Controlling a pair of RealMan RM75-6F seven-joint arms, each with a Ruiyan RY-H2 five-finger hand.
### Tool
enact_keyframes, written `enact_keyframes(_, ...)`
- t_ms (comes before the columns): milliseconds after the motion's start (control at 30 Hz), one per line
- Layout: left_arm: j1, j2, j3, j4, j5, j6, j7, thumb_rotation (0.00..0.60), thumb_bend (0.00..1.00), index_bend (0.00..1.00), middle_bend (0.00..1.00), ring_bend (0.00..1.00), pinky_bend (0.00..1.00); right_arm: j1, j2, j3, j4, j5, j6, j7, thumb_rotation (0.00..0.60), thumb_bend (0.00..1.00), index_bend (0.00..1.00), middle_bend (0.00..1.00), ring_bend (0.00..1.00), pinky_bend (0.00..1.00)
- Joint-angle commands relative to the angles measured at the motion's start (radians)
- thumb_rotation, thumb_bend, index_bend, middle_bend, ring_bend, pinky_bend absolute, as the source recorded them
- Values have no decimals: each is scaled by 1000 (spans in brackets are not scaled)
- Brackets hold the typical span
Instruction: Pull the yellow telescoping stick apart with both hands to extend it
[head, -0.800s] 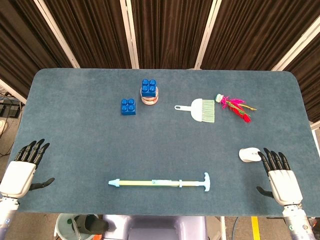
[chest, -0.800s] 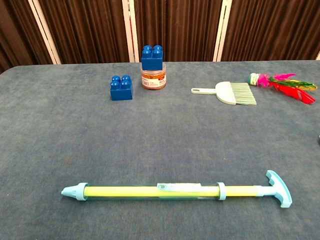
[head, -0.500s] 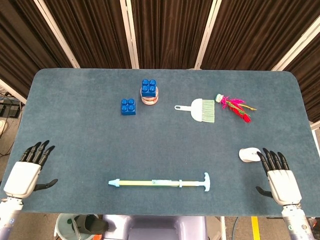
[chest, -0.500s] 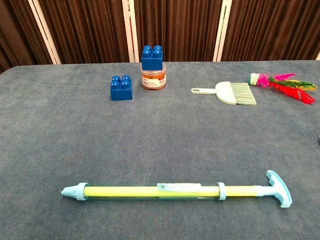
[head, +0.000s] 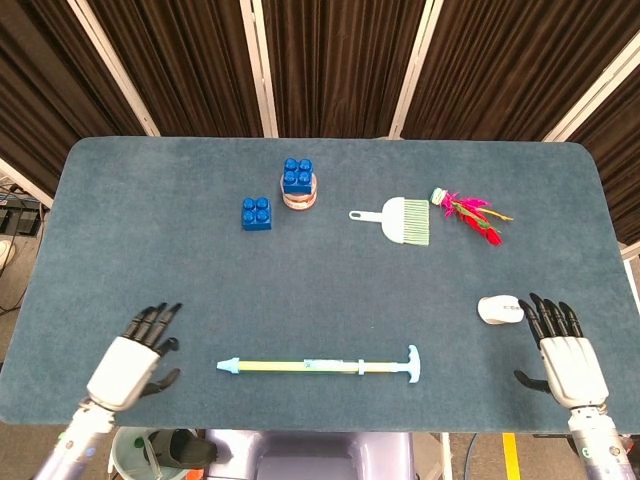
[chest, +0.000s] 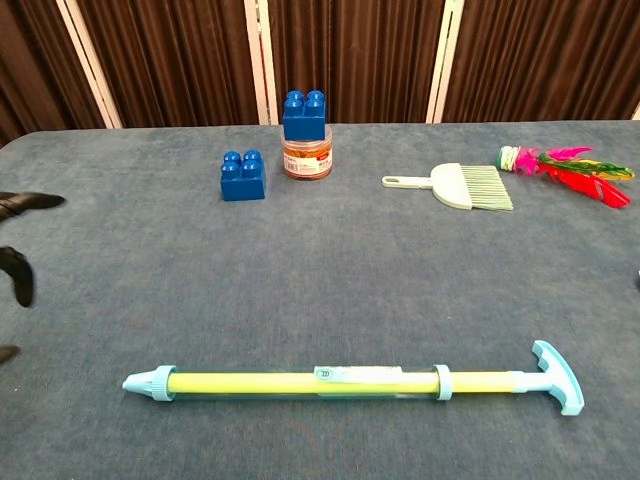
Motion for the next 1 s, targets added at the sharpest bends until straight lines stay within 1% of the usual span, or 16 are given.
enact_keyframes(33,-24,-87,-3,45,18,-39,73,600,266,461,0,0,128,3,2,1,3,7,-9,7,600,15,0,0,0,20)
enact_keyframes(200,-65,-194,-10,107,13,-118,111,600,265,445,0,0,128,9,7,13,5,27,-19,21,600,15,0,0,0,19)
enact_keyframes(467,-114,-330,-18,199,7,-193,166,600,271,448,2,0,128,9,25,19,0,43,-24,47,600,15,0,0,0,20)
enact_keyframes(667,-118,-371,-8,222,5,-185,188,600,287,449,8,0,128,1,50,18,-10,40,-12,75,600,15,0,0,0,20)
enact_keyframes(833,-126,-392,-13,253,-3,-182,190,600,308,445,11,0,129,-2,61,20,-18,47,-11,81,600,14,1,0,0,20)
enact_keyframes(967,-138,-405,-16,275,-11,-187,174,600,385,481,29,4,129,-4,60,20,-23,50,-8,70,600,15,0,0,0,20)
enact_keyframes(1000,-141,-407,-15,280,-8,-180,169,600,418,494,35,6,129,-3,59,20,-23,51,-9,66,600,15,0,0,0,20)
